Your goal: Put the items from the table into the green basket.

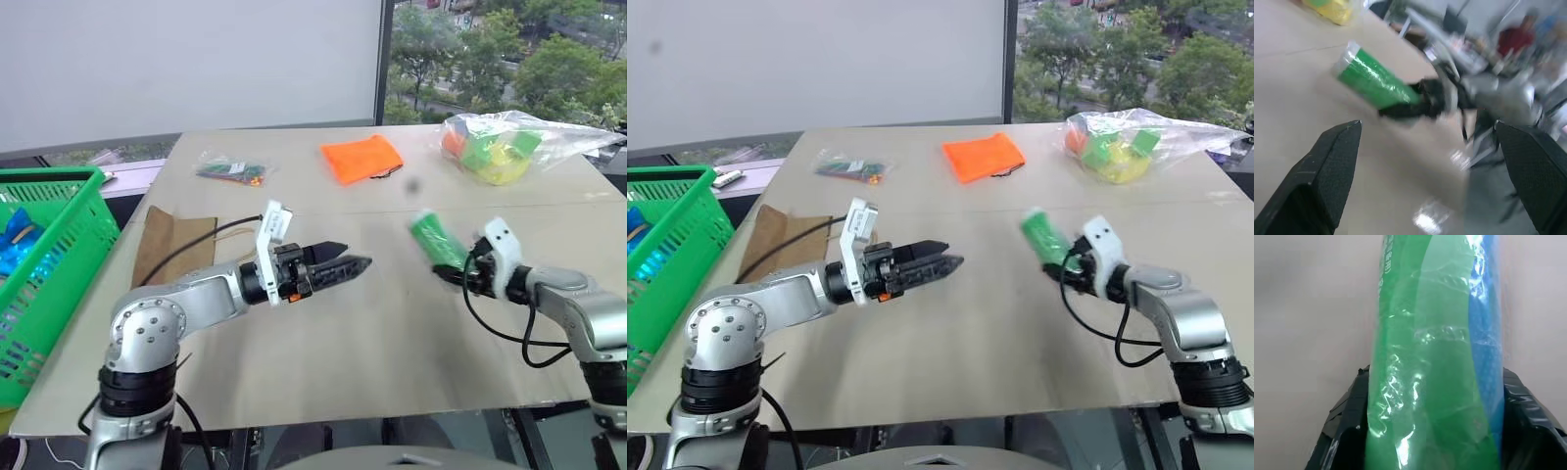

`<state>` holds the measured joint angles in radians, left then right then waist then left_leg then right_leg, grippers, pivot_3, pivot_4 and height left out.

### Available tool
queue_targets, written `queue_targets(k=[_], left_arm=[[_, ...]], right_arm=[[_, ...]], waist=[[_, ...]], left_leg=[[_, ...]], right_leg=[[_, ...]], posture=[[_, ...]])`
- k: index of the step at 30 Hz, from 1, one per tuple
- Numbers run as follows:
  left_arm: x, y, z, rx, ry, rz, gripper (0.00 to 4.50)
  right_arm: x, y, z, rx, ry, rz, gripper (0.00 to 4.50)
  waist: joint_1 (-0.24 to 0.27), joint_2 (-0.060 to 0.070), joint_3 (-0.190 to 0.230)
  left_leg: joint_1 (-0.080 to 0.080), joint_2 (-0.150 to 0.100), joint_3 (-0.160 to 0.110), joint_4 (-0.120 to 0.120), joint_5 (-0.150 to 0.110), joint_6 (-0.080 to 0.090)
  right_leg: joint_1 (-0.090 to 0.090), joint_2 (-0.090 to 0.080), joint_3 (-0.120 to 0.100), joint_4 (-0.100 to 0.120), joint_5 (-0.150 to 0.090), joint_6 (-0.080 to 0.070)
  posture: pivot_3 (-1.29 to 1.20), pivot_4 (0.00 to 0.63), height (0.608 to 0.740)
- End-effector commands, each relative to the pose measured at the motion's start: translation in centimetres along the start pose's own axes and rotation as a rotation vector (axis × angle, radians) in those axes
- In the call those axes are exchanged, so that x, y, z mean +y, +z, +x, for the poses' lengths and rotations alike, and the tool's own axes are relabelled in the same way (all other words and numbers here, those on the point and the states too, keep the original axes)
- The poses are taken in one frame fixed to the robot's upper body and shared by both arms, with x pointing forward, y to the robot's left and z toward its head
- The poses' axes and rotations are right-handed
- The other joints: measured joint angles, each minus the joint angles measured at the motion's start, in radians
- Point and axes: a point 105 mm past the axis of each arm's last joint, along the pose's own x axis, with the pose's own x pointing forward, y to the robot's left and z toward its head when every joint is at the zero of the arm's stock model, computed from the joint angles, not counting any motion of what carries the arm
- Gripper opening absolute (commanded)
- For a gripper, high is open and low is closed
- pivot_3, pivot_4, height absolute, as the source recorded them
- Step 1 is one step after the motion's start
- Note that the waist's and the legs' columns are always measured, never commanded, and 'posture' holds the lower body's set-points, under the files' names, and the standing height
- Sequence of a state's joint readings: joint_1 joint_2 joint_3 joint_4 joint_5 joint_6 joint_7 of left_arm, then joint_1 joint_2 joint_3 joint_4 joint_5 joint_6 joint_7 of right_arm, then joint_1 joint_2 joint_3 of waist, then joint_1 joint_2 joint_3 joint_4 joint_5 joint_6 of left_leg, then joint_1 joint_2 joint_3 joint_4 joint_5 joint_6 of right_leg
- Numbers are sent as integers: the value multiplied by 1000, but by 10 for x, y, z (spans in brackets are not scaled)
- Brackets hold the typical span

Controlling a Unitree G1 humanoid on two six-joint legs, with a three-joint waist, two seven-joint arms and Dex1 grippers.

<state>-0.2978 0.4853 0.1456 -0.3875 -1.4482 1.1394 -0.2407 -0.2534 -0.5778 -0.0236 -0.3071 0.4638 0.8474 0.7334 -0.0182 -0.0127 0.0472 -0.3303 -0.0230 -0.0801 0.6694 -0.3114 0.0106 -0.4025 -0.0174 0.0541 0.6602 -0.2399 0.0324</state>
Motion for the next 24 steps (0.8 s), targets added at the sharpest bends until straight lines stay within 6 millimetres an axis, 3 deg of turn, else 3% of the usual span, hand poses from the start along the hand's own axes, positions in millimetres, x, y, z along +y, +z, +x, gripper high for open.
queue_targets(k=[1,6,10,17,18,22,24], left_arm=[[-8,3,6,-61,-48,-145,4500],[-2,13,17,-122,-31,-237,4500],[-3,19,22,-147,-42,-256,4500],[-2,12,19,-141,1,-214,2160],[-2,13,17,-151,14,-202,1975],[4,35,-3,-265,99,-119,1925],[10,56,-23,-347,193,-32,1925]], right_arm=[[49,55,-2,-213,195,-119,2146],[96,69,8,-278,379,-123,2145],[107,62,13,-236,424,-135,2142],[107,63,15,-237,434,-143,2139],[104,65,17,-247,418,-147,2634],[104,68,16,-258,447,-215,4473],[94,65,16,-241,405,-299,4473]], waist=[[4,0,0],[23,-1,0],[32,-1,0],[31,-1,0],[32,-1,0],[33,0,0],[35,0,0]], left_leg=[[-1,0,-2,0,0,0],[-2,-3,-5,0,1,-2],[-2,-6,-5,1,3,-5],[-3,-7,-4,0,3,-5],[-3,-7,-5,0,3,-5],[-3,-7,-5,0,3,-5],[-3,-7,-6,0,3,-5]], right_leg=[[0,0,0,0,0,0],[0,-1,-2,0,0,-1],[0,0,-3,0,0,-1],[0,0,-5,-2,0,-1],[0,0,-6,-2,0,-1],[0,0,-6,-2,0,-1],[0,0,-7,-2,0,-1]], posture=[[8,0,740],[17,0,740],[23,0,740],[45,0,740],[49,0,740],[74,0,740],[104,0,740]])
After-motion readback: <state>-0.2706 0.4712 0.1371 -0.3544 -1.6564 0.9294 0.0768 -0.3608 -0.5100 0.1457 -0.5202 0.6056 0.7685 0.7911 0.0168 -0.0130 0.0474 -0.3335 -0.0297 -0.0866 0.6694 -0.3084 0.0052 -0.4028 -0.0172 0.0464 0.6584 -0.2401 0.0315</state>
